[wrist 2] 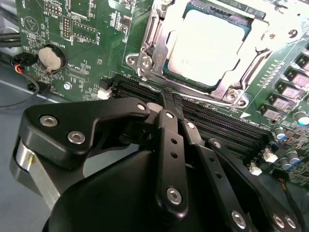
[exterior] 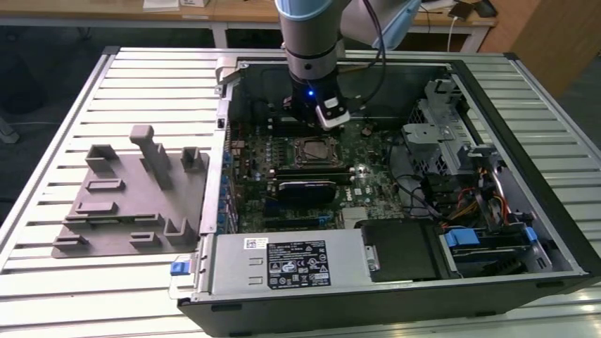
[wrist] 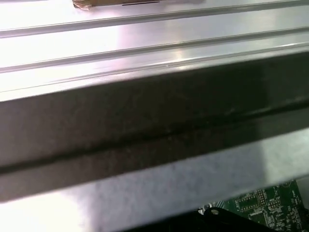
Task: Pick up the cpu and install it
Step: 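Install the first cpu locking lever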
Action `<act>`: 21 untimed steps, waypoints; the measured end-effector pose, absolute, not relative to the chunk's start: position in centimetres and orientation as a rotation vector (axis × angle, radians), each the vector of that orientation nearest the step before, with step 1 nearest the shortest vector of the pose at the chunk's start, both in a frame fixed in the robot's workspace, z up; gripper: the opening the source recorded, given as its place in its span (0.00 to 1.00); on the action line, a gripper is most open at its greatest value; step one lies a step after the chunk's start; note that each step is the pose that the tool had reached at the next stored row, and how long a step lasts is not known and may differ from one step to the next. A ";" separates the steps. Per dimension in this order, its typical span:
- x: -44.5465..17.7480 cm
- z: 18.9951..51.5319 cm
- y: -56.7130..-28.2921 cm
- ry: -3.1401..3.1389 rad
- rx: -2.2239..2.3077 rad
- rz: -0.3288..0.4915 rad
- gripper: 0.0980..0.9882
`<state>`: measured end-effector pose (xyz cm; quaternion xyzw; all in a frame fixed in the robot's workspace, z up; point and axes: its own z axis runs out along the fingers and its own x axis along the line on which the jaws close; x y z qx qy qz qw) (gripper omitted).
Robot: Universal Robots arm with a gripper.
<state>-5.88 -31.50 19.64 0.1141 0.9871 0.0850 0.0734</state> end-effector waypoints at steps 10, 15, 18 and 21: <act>-5.9 19.3 -31.5 2.950 0.422 0.235 0.01; -5.9 19.3 -31.5 2.948 0.428 0.235 0.01; -5.9 19.4 -31.5 2.949 0.428 0.234 0.01; -5.9 19.6 -31.5 2.948 0.428 0.234 0.01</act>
